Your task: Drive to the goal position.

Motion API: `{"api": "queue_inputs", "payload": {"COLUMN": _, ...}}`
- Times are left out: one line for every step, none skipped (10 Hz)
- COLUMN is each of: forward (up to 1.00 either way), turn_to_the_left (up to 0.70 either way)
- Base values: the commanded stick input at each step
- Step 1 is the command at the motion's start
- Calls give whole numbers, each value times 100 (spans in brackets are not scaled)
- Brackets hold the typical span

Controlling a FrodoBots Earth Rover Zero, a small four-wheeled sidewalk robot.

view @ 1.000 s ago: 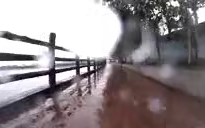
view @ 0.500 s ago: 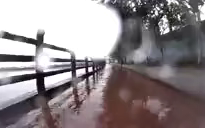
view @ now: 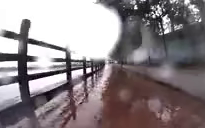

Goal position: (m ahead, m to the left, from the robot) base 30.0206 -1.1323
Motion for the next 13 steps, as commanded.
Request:
{"api": "queue_inputs", "payload": {"forward": 100, "turn_to_the_left": 0}}
{"api": "queue_inputs", "payload": {"forward": 100, "turn_to_the_left": 0}}
{"api": "queue_inputs", "payload": {"forward": 100, "turn_to_the_left": 0}}
{"api": "queue_inputs", "payload": {"forward": 100, "turn_to_the_left": 0}}
{"api": "queue_inputs", "payload": {"forward": 100, "turn_to_the_left": 0}}
{"api": "queue_inputs", "payload": {"forward": 100, "turn_to_the_left": 0}}
{"api": "queue_inputs", "payload": {"forward": 100, "turn_to_the_left": 0}}
{"api": "queue_inputs", "payload": {"forward": 100, "turn_to_the_left": 0}}
{"api": "queue_inputs", "payload": {"forward": 100, "turn_to_the_left": 0}}
{"api": "queue_inputs", "payload": {"forward": 100, "turn_to_the_left": 0}}
{"api": "queue_inputs", "payload": {"forward": 100, "turn_to_the_left": 0}}
{"api": "queue_inputs", "payload": {"forward": 100, "turn_to_the_left": 0}}
{"api": "queue_inputs", "payload": {"forward": 100, "turn_to_the_left": 0}}
